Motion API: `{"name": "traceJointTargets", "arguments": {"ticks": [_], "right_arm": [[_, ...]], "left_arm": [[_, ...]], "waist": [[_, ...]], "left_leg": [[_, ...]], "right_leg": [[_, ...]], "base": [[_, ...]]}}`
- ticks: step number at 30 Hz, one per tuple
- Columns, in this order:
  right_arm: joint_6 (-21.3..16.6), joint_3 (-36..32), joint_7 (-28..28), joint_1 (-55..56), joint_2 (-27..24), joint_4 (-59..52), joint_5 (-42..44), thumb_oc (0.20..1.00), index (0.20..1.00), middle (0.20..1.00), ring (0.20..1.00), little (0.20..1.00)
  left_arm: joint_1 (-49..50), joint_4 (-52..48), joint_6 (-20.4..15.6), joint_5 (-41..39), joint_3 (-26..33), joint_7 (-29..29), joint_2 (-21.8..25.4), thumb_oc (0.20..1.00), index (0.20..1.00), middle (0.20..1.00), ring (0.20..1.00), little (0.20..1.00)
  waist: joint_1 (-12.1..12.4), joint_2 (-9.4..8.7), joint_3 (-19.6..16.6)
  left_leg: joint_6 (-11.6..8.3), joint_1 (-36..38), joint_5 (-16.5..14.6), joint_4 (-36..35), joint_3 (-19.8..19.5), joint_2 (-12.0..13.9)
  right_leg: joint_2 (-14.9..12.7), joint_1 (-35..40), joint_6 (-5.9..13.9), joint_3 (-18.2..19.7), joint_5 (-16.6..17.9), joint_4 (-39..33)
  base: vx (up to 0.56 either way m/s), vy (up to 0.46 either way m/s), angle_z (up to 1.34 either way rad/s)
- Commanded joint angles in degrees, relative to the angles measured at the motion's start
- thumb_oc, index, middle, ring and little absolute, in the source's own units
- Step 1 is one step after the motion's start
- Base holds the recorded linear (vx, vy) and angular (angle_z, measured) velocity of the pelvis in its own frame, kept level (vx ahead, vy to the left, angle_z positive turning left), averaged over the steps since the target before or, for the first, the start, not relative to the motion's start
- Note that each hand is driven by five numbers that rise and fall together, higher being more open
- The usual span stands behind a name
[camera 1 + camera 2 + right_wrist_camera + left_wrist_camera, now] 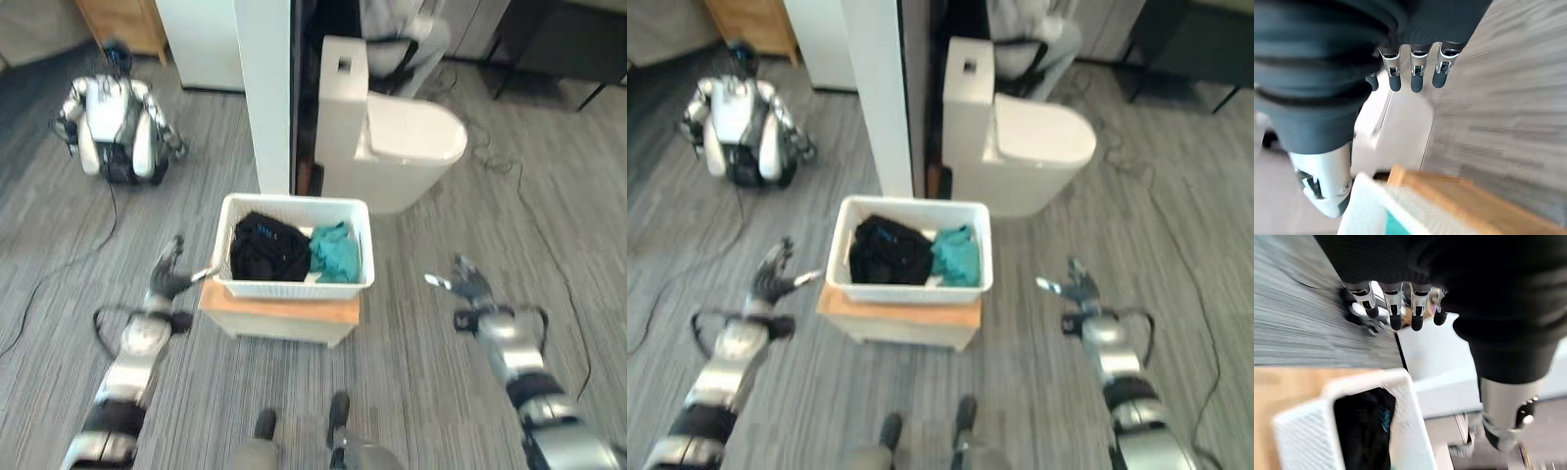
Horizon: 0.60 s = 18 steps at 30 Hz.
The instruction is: Grab the laundry basket,head to the washer,open it,put in the laundry and shut it.
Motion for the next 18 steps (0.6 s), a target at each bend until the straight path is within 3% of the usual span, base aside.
{"name": "traceJointTargets", "arguments": {"ticks": [1,5,6,9,14,18], "right_arm": [[2.83,4.11,1.11,-8.44,-1.65,3.02,5.49,1.000,1.000,1.000,1.000,1.000],[4.38,8.04,2.48,-14.77,-0.17,7.53,7.56,1.000,1.000,1.000,1.000,1.000],[6.13,12.08,4.30,-19.23,0.91,11.84,7.75,1.000,1.000,1.000,1.000,1.000],[8.16,14.71,5.14,-24.27,2.58,16.29,9.58,1.000,1.000,1.000,1.000,1.000],[7.94,20.22,5.45,-29.20,3.28,22.38,15.27,1.000,1.000,1.000,1.000,1.000],[7.21,22.21,5.44,-29.85,2.53,23.27,16.60,1.000,1.000,1.000,1.000,1.000]], "left_arm": [[-7.96,6.14,0.44,-4.20,-1.04,4.42,2.95,1.000,1.000,1.000,1.000,1.000],[-15.81,12.82,0.73,-7.94,-3.97,5.61,4.50,1.000,1.000,1.000,1.000,1.000],[-22.01,19.01,1.86,-8.85,-7.25,6.23,6.18,1.000,1.000,1.000,1.000,1.000],[-32.08,27.82,3.25,-11.75,-12.71,5.36,8.04,1.000,1.000,1.000,1.000,1.000],[-51.50,50.74,2.21,-14.40,-26.07,1.81,9.05,1.000,1.000,1.000,1.000,1.000],[-55.66,53.27,1.75,-14.35,-29.34,1.44,8.31,1.000,1.000,1.000,1.000,1.000]], "waist": [[0.49,-0.10,3.31],[0.04,-0.74,4.45],[-0.02,-0.99,5.34],[-0.29,-1.34,7.04],[-0.35,-0.91,9.43],[-0.24,-0.98,10.43]], "left_leg": [[0.66,-1.05,3.60,-5.70,0.15,1.97],[0.39,-2.73,4.37,-5.59,-0.11,2.04],[0.15,-3.92,5.01,-5.66,-0.29,2.16],[-0.18,-5.92,5.94,-5.66,-0.84,2.27],[-0.72,-8.78,7.50,-5.84,-1.56,2.22],[-0.83,-9.64,7.76,-5.85,-1.76,2.20]], "right_leg": [[-1.12,3.97,5.21,-1.89,-8.14,0.05],[-0.85,2.54,5.14,-1.87,-7.63,0.05],[-0.67,1.62,5.11,-2.02,-7.35,0.06],[-0.46,-0.27,5.09,-2.59,-6.85,0.22],[-0.64,-2.65,5.36,-3.66,-5.92,0.17],[-0.74,-3.29,5.47,-3.99,-5.73,0.15]], "base": [[-0.12,-0.035,0.05],[-0.04,-0.030,0.07],[-0.05,-0.038,0.06],[-0.05,-0.043,0.16],[-0.03,-0.032,0.15],[-0.01,-0.021,0.08]]}}
